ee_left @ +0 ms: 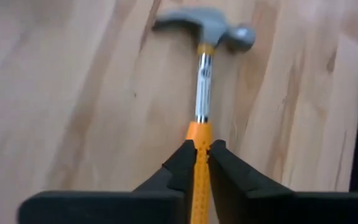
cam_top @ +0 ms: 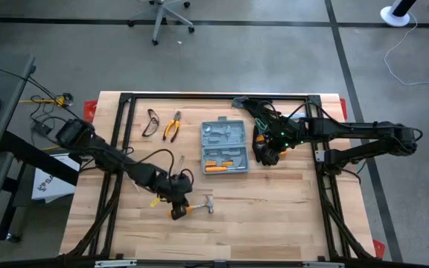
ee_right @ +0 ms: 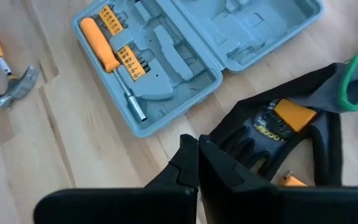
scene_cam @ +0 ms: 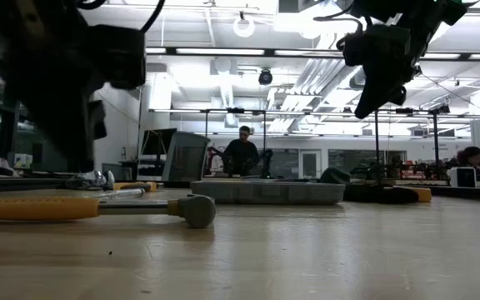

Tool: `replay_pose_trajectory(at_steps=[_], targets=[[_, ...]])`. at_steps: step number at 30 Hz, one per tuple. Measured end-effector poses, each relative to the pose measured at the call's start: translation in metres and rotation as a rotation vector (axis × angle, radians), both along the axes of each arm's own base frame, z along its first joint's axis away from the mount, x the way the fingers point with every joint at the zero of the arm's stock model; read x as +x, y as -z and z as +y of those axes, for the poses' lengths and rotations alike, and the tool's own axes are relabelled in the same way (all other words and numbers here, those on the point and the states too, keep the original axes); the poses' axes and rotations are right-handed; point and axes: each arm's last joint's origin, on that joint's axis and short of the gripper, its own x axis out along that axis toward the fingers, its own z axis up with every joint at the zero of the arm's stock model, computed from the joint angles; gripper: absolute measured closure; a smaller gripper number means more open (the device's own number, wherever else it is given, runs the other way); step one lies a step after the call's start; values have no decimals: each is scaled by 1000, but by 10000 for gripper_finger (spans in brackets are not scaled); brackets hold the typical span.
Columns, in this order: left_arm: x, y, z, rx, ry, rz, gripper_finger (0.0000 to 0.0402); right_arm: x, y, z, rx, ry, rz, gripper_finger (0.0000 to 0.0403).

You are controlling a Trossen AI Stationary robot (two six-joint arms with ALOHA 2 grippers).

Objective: Prefit tool cases
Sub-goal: Put the yellow hammer into the gray toolbox

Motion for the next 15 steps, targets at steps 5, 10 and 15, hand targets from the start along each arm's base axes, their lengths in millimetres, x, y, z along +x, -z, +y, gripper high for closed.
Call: replay_pose_trajectory(at_steps=[5, 10, 15], targets=[[-1, 9, -8, -19, -28, 38, 304, 0, 0, -1, -27, 9, 5, 403], [0, 19, -13, 21, -26, 38, 244, 0, 0, -1, -30, 11, 6, 403], [1, 36, -19, 97, 11, 68, 208, 0, 0, -1, -32, 12, 6, 403]])
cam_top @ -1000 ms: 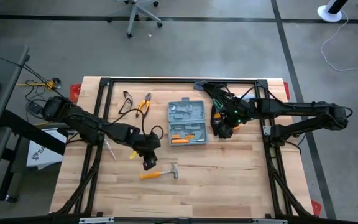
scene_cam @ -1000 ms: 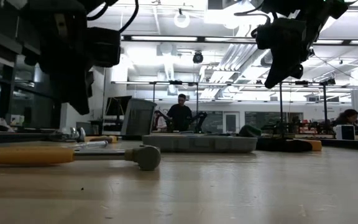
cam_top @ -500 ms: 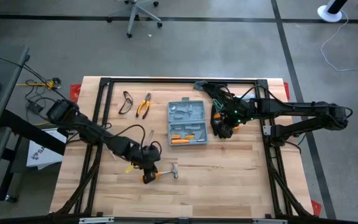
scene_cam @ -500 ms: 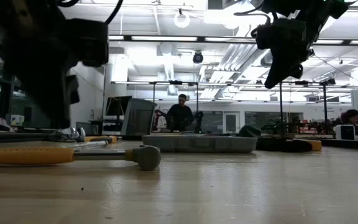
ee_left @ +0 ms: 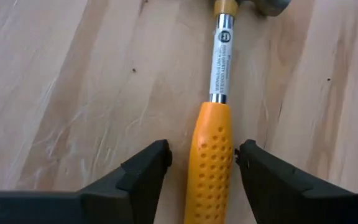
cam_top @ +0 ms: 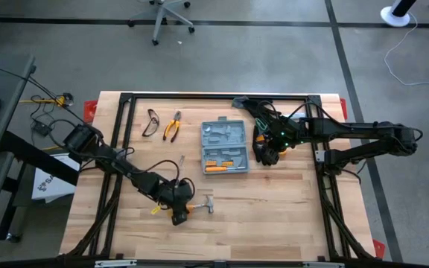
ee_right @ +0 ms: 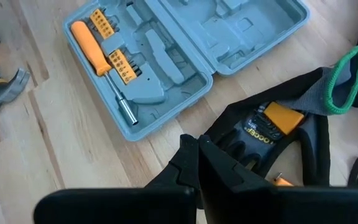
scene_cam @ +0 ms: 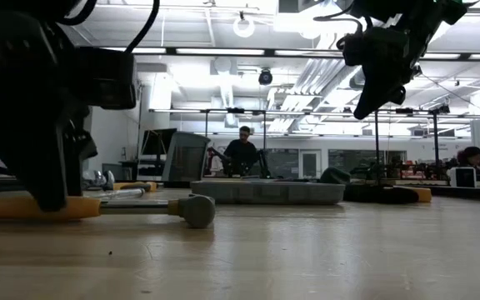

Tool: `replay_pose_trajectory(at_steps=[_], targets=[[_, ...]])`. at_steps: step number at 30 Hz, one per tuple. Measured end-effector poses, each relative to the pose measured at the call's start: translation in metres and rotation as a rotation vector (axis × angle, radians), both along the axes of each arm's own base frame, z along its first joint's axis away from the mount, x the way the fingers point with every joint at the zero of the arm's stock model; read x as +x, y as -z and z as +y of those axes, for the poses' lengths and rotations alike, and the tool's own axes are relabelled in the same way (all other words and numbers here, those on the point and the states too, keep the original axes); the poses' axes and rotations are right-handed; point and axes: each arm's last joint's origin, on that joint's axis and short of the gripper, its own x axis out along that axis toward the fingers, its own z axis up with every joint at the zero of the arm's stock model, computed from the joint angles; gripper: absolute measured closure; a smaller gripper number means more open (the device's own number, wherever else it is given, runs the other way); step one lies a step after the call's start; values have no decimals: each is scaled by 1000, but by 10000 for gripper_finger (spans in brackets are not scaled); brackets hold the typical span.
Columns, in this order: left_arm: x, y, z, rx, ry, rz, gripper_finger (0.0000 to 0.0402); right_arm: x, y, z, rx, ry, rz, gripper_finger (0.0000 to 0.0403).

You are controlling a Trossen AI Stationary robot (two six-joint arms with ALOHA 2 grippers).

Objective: Prefit tool cases
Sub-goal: Put the yellow hammer into the gray toolbox

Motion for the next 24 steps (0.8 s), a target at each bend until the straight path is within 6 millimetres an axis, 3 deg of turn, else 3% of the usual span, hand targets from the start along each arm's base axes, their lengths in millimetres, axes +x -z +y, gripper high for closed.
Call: replay_pose_trajectory(at_steps=[6, 11, 18, 24], targets=[[-5, 12, 1, 73, -18, 100, 221, 0, 0, 0, -8, 5, 2, 403], [-2, 10, 11, 40, -68, 132, 330, 0, 0, -1, -16, 13, 3, 403], [3, 6, 19, -42, -143, 146, 334, 0, 0, -1, -26, 28, 4, 403], [-3, -10, 25, -40, -177, 126, 334, 0, 0, -1, -25, 29, 4, 403]])
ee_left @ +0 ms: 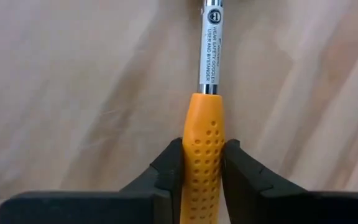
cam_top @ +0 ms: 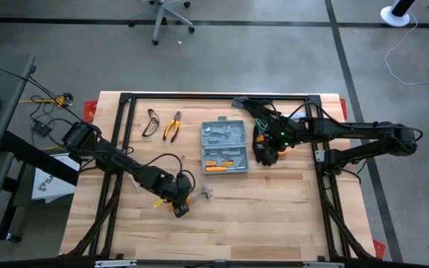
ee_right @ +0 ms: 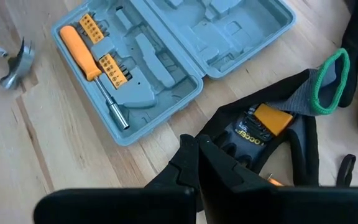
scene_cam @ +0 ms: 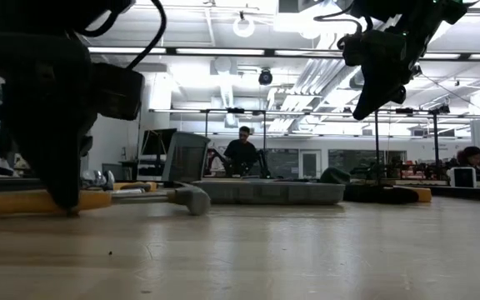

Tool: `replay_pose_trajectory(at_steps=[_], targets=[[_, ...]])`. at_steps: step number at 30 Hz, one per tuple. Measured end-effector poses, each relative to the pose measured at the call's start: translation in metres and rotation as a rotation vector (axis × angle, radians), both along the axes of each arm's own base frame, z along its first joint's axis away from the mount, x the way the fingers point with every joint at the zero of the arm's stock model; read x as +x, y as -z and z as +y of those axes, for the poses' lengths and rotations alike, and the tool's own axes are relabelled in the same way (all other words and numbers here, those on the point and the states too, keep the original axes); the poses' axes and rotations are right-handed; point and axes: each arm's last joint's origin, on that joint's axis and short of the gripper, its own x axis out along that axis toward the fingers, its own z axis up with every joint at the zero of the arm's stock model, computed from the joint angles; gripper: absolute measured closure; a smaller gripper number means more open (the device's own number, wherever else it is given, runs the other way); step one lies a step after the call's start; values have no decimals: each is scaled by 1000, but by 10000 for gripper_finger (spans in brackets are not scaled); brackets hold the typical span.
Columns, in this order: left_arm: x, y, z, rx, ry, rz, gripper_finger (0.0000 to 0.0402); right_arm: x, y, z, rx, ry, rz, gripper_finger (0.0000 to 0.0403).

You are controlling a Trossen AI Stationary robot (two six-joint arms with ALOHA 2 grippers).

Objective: Prefit tool cases
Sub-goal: Put the yellow hammer into the gray toolbox

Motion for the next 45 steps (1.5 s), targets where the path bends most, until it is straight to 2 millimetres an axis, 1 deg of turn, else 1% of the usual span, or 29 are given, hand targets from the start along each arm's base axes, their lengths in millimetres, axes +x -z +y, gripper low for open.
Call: replay_pose_trajectory(at_steps=[2, 3, 5, 6, 8, 12, 14, 18, 20, 24, 28, 31, 34, 38, 41, 45], targets=[[-3, -8, 2, 14, -9, -15, 335, 0, 0, 0, 0, 1, 0, 403], [-5, -12, 3, 17, -12, -30, 345, 0, 0, 0, 0, 1, 0, 403], [-6, -24, 4, 22, -19, -74, 387, 0, 0, 0, 0, 1, 0, 403], [-8, -29, 6, 43, -31, -89, 399, 0, 0, 0, 1, 0, 0, 403], [-15, -31, 11, 95, -59, -65, 397, 0, 0, 0, 1, 1, 0, 403], [-25, -45, 18, 153, -107, -59, 397, 0, 0, 0, 1, 0, 0, 403], [-27, -44, 19, 168, -79, -47, 397, 0, 0, 0, 1, 0, 0, 403], [-17, -47, 18, 121, 10, -111, 398, 0, 0, 0, 0, -2, 0, 403], [-14, -39, 17, 113, 56, -91, 399, 0, 0, 0, 0, -2, 0, 403], [2, -35, 12, 48, 131, -175, 400, 0, 0, 0, 0, -2, 0, 403], [9, -24, 9, 28, 150, -181, 401, 0, 0, 0, 1, 0, 0, 403], [12, -22, 7, 14, 156, -199, 392, 0, 0, 0, -3, -6, 1, 403], [15, -23, 7, 4, 153, -221, 374, 0, 0, 0, -2, -8, 1, 403], [17, -25, 9, -18, 153, -233, 343, 1, 0, 3, 72, -60, -14, 403], [15, -23, 13, -23, 168, -191, 322, 1, 1, 11, 110, -91, -9, 403], [14, -24, 8, -93, 216, -184, 313, 3, 5, 23, 75, -96, -6, 403]])
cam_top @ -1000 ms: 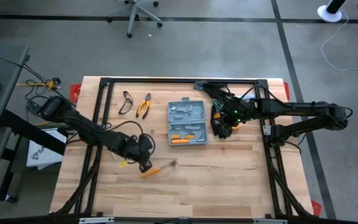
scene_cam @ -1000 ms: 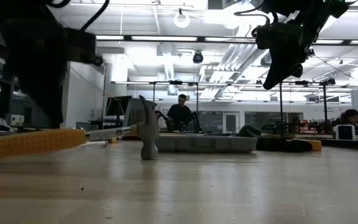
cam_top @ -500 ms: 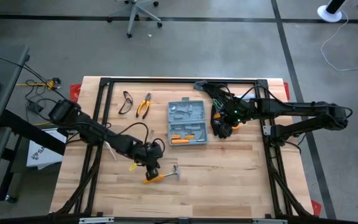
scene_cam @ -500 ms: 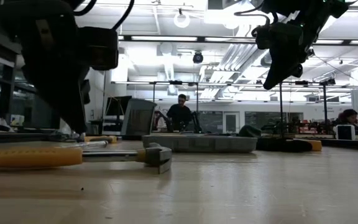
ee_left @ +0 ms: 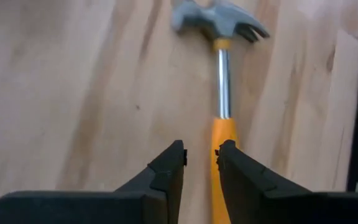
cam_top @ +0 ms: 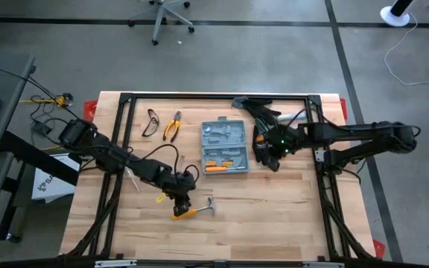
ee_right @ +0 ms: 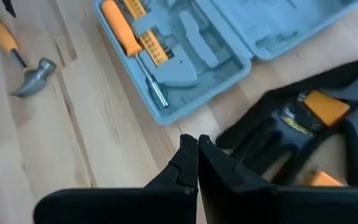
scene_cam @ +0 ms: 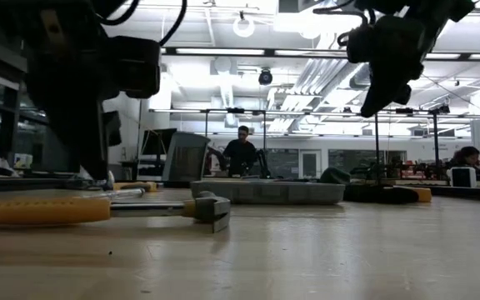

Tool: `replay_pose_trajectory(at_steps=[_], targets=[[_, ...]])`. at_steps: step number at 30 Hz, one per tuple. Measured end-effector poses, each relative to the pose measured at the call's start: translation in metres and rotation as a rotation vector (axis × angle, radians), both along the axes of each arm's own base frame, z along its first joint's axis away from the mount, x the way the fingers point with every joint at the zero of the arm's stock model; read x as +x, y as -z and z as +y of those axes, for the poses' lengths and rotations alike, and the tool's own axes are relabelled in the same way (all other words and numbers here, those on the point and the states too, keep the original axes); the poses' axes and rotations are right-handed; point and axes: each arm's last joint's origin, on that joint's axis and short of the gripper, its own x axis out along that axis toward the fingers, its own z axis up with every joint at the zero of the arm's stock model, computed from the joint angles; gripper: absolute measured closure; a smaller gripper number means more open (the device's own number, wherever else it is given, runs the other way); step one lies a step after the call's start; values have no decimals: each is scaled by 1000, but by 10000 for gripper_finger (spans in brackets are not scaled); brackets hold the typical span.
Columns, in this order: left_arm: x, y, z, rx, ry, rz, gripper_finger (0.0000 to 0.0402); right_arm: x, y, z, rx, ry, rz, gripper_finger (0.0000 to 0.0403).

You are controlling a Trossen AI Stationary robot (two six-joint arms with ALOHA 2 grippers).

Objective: Prefit tool cases
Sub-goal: Put the yellow hammer into the gray toolbox

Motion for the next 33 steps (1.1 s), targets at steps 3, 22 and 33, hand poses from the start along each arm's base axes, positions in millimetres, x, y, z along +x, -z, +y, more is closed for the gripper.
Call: replay_pose_trajectory(at_steps=[3, 22, 33], targets=[[0, -4, -9, 14, -66, -16, 320, 1, 17, 11, 11, 0, -36, 403], [31, -1, -50, 203, 12, 110, 322, -15, 67, 62, 131, 129, -115, 403], [30, 14, -58, 259, 128, 110, 228, 9, 65, 78, 216, 66, -297, 403]])
